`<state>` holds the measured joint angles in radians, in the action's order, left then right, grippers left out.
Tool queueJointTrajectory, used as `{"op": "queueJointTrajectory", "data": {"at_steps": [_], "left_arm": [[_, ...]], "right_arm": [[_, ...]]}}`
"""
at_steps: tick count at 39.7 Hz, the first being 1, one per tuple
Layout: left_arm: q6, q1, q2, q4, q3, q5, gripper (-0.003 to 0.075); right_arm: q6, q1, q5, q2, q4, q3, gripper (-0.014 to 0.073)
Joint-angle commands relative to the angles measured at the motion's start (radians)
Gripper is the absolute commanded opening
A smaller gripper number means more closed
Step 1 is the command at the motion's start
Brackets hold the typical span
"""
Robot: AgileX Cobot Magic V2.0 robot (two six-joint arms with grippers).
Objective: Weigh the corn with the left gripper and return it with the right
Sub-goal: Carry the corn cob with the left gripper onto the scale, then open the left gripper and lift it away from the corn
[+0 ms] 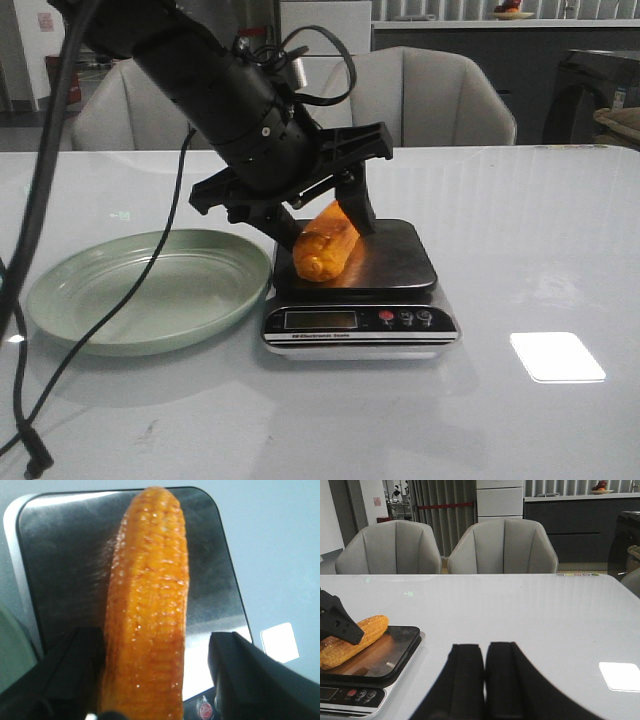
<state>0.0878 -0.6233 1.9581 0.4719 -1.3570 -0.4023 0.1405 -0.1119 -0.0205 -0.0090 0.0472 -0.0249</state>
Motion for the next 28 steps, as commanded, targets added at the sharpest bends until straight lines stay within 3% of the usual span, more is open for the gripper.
{"op": "queueJointTrajectory", "data": {"at_steps": [1, 14, 28], "left_arm": [[-0.003, -0.006, -0.055, 0.029, -0.032, 0.026, 0.0503], [-0.005, -0.006, -0.21, -0.042, 0.011, -0.002, 0.0502], [-0.005, -0.004, -0.599, -0.207, 0.292, 0.033, 0.0502]], "right_arm": [[-0.009, 0.005, 0.081, -0.019, 0.011, -0.011, 0.0176], [-0.009, 0.005, 0.081, -0.019, 0.011, -0.011, 0.0176], [-0.009, 0.005, 0.081, -0.019, 0.011, -0.011, 0.0176]]}}
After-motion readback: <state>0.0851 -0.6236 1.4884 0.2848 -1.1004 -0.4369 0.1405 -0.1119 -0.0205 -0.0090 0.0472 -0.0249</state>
